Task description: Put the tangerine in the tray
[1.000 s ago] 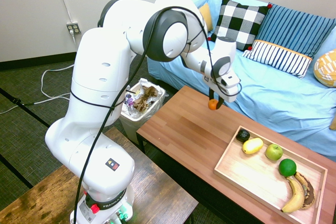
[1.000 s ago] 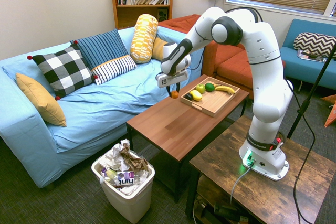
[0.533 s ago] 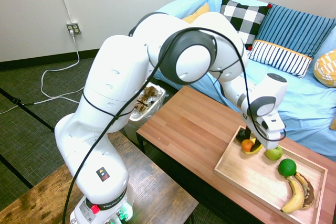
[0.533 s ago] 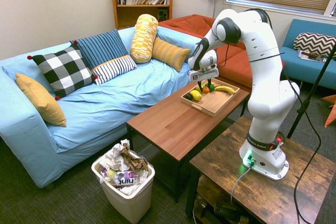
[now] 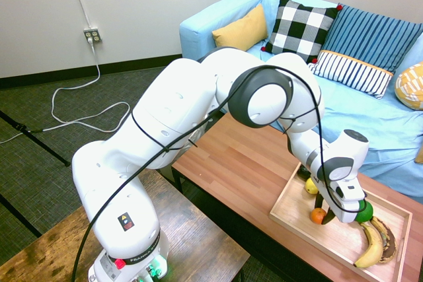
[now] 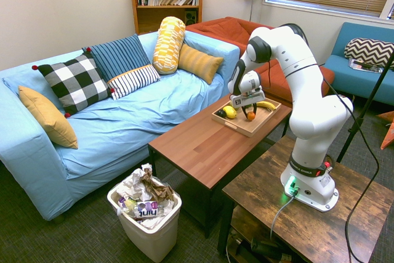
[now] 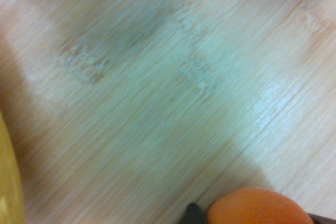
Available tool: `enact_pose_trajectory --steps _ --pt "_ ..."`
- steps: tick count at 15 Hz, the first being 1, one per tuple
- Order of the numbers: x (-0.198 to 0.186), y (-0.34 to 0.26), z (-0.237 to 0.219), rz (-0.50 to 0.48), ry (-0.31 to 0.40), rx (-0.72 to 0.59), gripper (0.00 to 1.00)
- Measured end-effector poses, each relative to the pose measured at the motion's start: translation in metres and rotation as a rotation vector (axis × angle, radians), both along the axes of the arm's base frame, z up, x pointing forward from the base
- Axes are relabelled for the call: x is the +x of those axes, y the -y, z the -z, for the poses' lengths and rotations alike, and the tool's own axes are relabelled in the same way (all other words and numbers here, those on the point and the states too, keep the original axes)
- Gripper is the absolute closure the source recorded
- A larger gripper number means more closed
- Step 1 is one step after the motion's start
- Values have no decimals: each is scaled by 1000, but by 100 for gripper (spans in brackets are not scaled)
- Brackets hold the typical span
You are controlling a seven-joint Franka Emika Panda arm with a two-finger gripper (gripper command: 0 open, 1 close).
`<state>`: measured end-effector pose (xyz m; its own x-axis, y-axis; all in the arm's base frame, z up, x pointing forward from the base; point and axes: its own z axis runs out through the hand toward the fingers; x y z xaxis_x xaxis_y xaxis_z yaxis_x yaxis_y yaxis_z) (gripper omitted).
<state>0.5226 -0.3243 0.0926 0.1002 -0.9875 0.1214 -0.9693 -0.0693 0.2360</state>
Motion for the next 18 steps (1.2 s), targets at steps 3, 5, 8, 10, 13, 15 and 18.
enact_pose_trajectory --steps 3,5,8,10,13,15,18 --pt "3 2 -1 4 10 7 0" --pt "3 3 -1 3 13 12 0" --pt "5 6 -2 -4 22 19 0" --pt "7 8 -3 -10 30 23 0" --pt "11 8 -4 -24 41 27 0" --pt "13 7 -5 -33 52 26 0" --pt "14 6 -5 -34 64 28 0"
